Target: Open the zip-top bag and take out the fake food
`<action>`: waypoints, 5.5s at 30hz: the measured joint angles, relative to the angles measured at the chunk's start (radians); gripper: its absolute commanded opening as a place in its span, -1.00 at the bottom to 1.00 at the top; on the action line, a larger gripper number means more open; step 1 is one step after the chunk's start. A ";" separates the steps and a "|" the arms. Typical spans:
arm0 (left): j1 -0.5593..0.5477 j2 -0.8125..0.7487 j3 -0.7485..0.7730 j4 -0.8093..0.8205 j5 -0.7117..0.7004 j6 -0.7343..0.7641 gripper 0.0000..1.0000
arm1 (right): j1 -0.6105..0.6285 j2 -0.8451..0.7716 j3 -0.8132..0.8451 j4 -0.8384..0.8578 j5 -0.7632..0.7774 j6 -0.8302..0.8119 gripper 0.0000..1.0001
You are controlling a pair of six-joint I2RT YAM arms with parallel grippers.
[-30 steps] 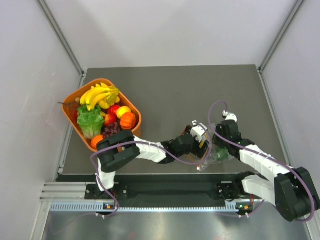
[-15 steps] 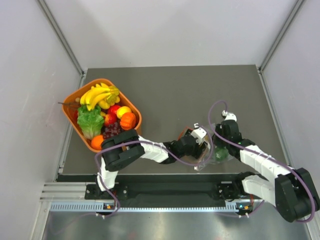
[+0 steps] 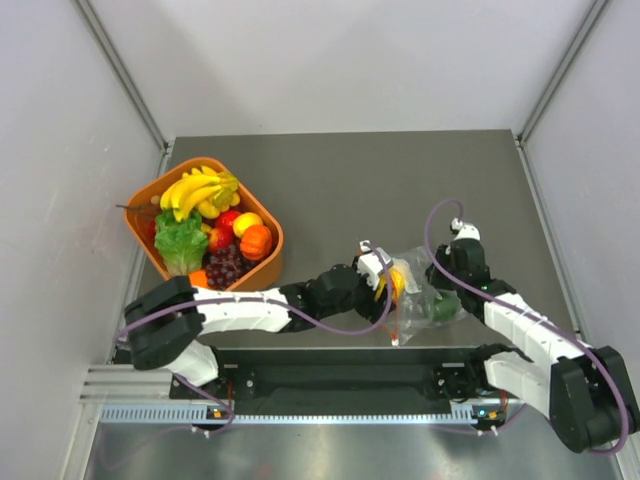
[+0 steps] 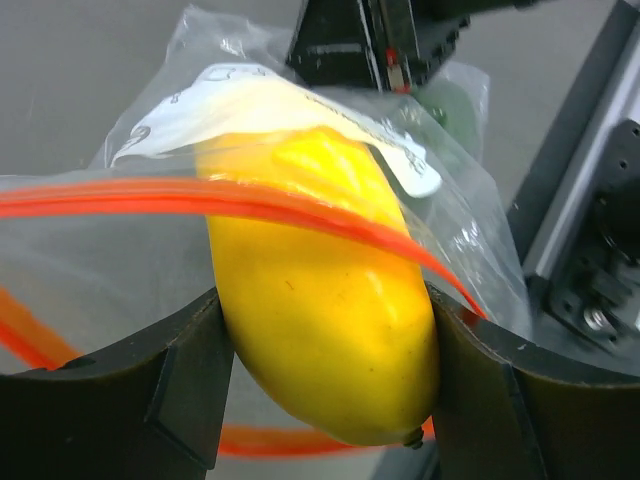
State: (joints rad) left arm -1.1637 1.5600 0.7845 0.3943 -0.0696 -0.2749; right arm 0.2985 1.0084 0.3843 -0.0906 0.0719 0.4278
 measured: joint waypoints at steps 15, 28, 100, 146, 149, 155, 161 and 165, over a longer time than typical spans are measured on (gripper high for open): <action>0.000 -0.545 -0.109 -0.525 -0.053 -0.122 -0.69 | -0.080 -0.043 -0.040 0.042 -0.101 -0.002 -0.69; 0.002 -0.818 0.108 -0.897 -0.527 -0.137 -0.69 | -0.132 -0.053 -0.051 0.058 -0.182 -0.009 -0.70; 0.043 -0.493 0.082 -0.652 -0.274 0.089 0.98 | -0.228 -0.051 -0.078 0.093 -0.312 -0.017 -0.69; 0.030 0.046 -0.098 0.058 -0.130 0.066 0.26 | -0.031 -0.502 -0.021 -0.364 -0.058 0.099 0.39; 0.072 0.028 -0.098 0.064 -0.132 0.067 0.26 | 0.095 -0.466 -0.011 -0.406 0.046 0.145 0.40; 0.120 -0.018 -0.124 0.077 -0.123 0.069 0.25 | 0.254 -0.451 -0.002 -0.473 0.203 0.244 0.38; 0.114 -0.031 -0.183 0.144 -0.014 0.065 0.24 | 0.337 -0.380 -0.002 -0.495 0.277 0.319 -0.50; 0.084 -0.024 -0.225 0.206 0.064 0.061 0.29 | 0.366 -0.348 -0.006 -0.485 0.283 0.352 -1.00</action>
State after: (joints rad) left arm -1.0801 1.5356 0.5598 0.5999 -0.0059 -0.2134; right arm 0.6643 0.6605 0.3779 -0.5758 0.3546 0.7799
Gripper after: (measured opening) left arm 0.641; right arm 0.079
